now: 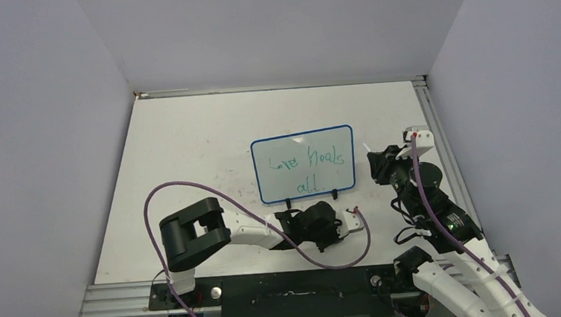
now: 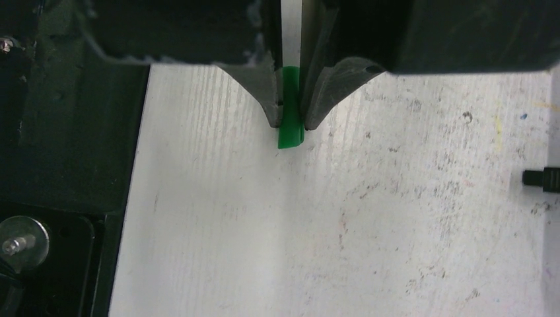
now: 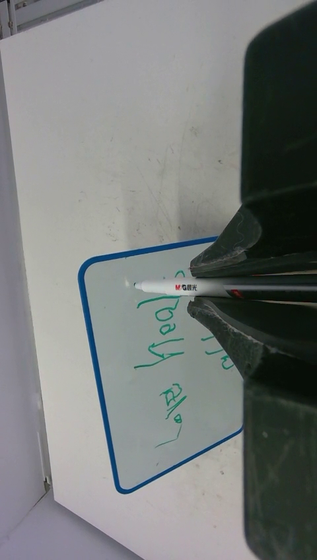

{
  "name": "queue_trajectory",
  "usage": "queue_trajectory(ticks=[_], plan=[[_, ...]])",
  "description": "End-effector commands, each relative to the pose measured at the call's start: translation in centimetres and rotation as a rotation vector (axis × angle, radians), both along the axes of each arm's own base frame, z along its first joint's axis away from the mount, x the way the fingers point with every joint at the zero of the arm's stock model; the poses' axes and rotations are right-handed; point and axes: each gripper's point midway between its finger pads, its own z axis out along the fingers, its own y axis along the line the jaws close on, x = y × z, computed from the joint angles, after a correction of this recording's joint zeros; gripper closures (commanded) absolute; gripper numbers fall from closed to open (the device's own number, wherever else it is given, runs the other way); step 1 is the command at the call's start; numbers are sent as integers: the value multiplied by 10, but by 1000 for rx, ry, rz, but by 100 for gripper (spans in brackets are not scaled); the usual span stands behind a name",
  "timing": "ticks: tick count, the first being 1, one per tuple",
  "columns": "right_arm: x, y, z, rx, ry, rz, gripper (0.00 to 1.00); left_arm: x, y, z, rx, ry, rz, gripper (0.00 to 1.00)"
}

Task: Write a sentence on the whiteboard
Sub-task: Move the pen cap to the center of the board.

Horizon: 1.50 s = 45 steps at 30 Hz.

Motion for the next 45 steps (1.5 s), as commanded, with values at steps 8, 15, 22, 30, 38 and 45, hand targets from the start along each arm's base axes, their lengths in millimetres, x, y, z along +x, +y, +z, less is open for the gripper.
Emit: queue_trajectory(ticks=[8, 15, 22, 30, 38, 45], plan=[[3, -3, -2, 1, -14, -22, 95, 6, 110, -15, 209, 206, 642, 100], [6, 4, -8, 16, 0, -2, 95, 3, 168, -18, 240, 284, 984, 100], [7, 6, -11, 22, 11, 8, 95, 1, 185, -25, 244, 360, 1104, 93], [7, 6, -13, 29, 18, 3, 95, -15, 186, -22, 236, 457, 1093, 58], [6, 6, -15, 27, 21, 2, 95, -33, 157, -14, 199, 581, 976, 62], [6, 5, -15, 25, 19, -2, 95, -34, 137, -11, 178, 611, 899, 65]])
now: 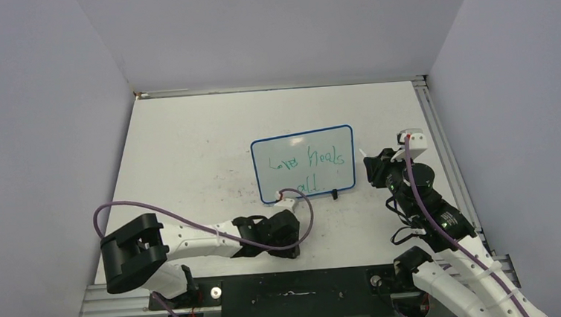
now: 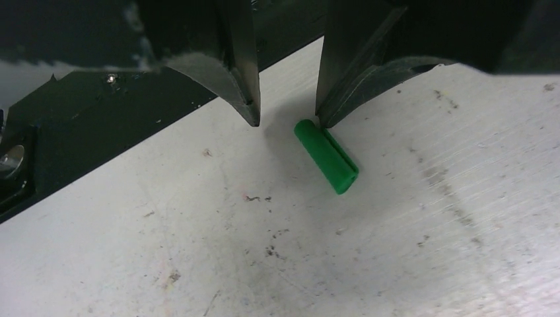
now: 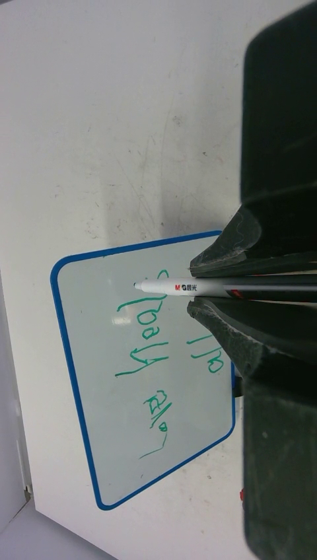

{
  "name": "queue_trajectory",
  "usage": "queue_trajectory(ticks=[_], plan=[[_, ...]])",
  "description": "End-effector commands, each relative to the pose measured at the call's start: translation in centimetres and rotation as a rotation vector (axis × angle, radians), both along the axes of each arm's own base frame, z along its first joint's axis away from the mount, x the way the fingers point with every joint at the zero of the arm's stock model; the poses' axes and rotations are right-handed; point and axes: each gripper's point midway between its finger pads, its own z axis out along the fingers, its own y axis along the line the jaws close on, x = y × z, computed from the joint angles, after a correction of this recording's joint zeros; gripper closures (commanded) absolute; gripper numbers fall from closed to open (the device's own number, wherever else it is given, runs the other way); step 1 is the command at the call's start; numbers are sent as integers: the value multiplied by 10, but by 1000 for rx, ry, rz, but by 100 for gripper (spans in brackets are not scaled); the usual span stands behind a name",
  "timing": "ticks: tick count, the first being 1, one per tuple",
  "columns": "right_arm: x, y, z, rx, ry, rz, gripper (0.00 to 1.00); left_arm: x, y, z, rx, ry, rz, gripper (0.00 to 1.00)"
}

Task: Write a sentence on the whiteboard
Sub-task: Move the pen cap to the center of the board.

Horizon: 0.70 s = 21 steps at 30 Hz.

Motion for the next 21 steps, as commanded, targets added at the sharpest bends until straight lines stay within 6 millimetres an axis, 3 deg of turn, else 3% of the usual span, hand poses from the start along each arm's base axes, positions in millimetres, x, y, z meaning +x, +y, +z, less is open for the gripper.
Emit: queue_trajectory(ticks=[1, 6, 13, 19, 21], plan=[[5, 0, 10, 20, -37, -9, 95, -11, -9, -9, 17, 61, -84, 65], [4, -1, 10, 18, -38, -12, 95, 5, -26, -5, 8, 7, -134, 66], [3, -2, 10, 15, -40, -17, 95, 45, -46, 12, -99, -98, -150, 67], [3, -4, 13, 12, -49, -20, 95, 40, -50, 54, -226, -209, -272, 61], [3, -4, 12, 12, -49, -20, 95, 38, -41, 56, -227, -240, -299, 56]])
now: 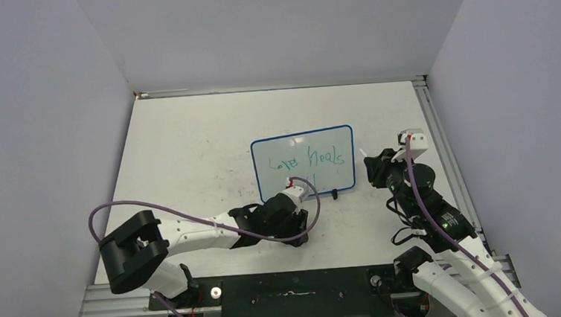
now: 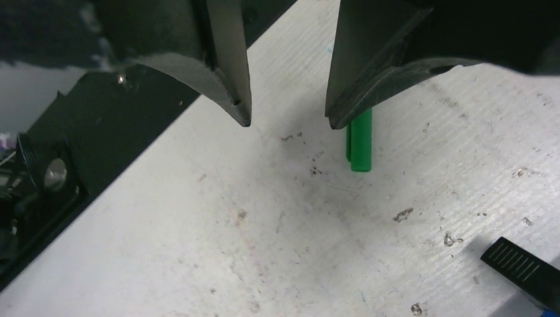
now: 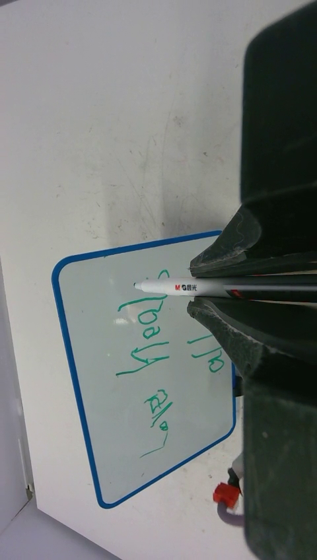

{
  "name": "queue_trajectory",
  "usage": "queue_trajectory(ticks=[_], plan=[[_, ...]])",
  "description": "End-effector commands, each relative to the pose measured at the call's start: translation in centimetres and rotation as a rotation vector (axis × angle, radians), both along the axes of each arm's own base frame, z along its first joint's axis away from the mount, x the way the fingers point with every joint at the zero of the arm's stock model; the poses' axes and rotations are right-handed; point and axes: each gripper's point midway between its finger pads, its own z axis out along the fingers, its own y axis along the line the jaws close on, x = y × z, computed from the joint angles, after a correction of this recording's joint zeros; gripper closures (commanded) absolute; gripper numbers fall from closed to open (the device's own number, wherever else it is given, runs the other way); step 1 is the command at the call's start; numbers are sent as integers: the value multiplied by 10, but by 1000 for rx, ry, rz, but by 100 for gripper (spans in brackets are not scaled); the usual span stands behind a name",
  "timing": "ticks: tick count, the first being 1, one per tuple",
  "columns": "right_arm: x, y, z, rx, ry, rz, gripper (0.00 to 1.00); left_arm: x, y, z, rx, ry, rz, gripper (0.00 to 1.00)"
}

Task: Write a sentence on the whiteboard
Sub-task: Move the pen cap to the center of the board, then pick up the pen cap from the center of the board.

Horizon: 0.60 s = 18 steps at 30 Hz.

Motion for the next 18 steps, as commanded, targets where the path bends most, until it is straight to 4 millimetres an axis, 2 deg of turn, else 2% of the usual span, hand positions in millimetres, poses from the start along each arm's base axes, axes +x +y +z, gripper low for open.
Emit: queue_trajectory(ticks=[1, 4, 6, 12, 18], plan=[[3, -3, 11, 11, -45, -18, 95, 2, -2, 37, -116, -131, -107, 55], [3, -3, 9, 10, -43, -20, 95, 11, 23, 17, 5, -129, -64, 55], [3, -3, 9, 9, -43, -19, 95, 16, 28, 11, 73, -145, -72, 57], [3, -4, 10, 7, -45, -21, 95, 28, 27, 2, 186, -222, -82, 66], [4, -4, 9, 7, -42, -24, 95, 26, 17, -2, 218, -259, -109, 66]])
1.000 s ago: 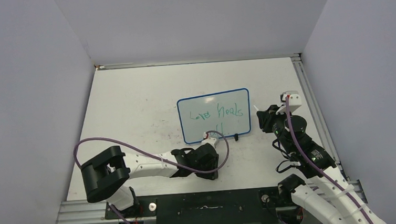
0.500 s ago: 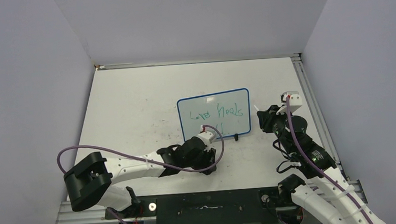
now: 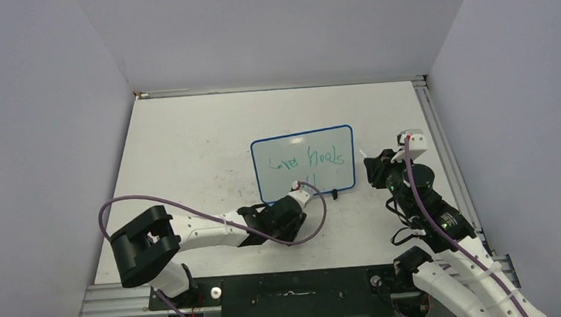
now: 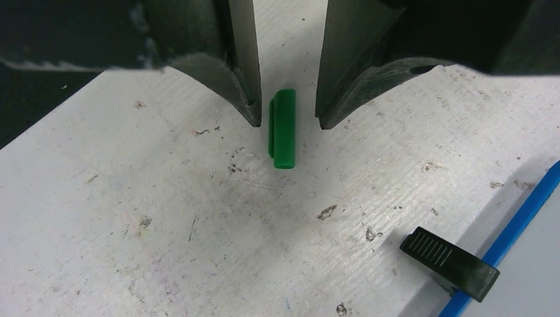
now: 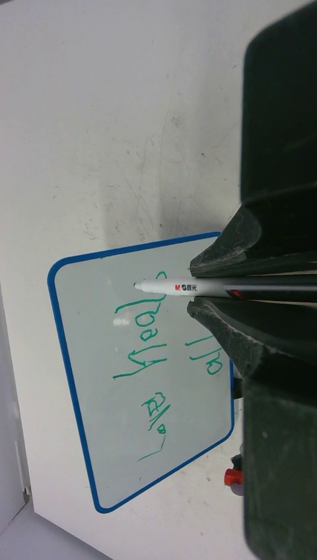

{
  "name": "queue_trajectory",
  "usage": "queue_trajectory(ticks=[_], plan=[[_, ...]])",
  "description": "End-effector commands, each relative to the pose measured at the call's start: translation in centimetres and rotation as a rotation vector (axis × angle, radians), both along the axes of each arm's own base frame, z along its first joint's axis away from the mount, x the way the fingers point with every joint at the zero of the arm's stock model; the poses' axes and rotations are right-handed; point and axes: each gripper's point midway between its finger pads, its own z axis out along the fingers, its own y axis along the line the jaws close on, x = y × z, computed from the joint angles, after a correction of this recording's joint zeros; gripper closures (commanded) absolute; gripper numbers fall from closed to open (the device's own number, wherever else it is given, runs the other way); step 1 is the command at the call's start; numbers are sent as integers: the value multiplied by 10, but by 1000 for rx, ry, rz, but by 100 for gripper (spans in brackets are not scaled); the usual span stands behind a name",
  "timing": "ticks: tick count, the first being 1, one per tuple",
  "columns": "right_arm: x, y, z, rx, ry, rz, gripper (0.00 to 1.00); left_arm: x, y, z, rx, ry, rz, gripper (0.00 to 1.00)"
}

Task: Write a sentence on the whiteboard
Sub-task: Pick up the pen cap from the center of the board.

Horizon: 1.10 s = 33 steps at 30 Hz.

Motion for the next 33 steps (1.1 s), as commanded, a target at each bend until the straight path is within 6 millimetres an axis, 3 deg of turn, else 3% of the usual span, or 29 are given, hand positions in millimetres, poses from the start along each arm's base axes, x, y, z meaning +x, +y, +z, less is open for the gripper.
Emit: queue_trajectory(ticks=[1, 8, 14, 18, 22, 27, 31, 33], plan=[[4, -4, 12, 9, -46, -24, 95, 7, -13, 9, 19, -73, -26, 66], [5, -4, 12, 6, -43, -23, 95, -6, 1, -14, 206, -90, -15, 75], [5, -3, 12, 4, -44, -20, 95, -16, 5, -29, 209, -34, 16, 100], [7, -2, 10, -5, -42, -18, 95, -19, 6, -25, 177, -30, 29, 100], [9, 4, 15, -10, -49, 17, 95, -10, 1, 13, 102, -98, 24, 100], [3, 25, 36, 33, -95, 139, 95, 7, -3, 103, -37, -207, 7, 100], [-3, 55, 43, 83, -98, 297, 95, 20, 13, 166, -129, -239, -26, 100], [-8, 73, 46, 105, -93, 407, 95, 31, 29, 186, -162, -245, -39, 100]])
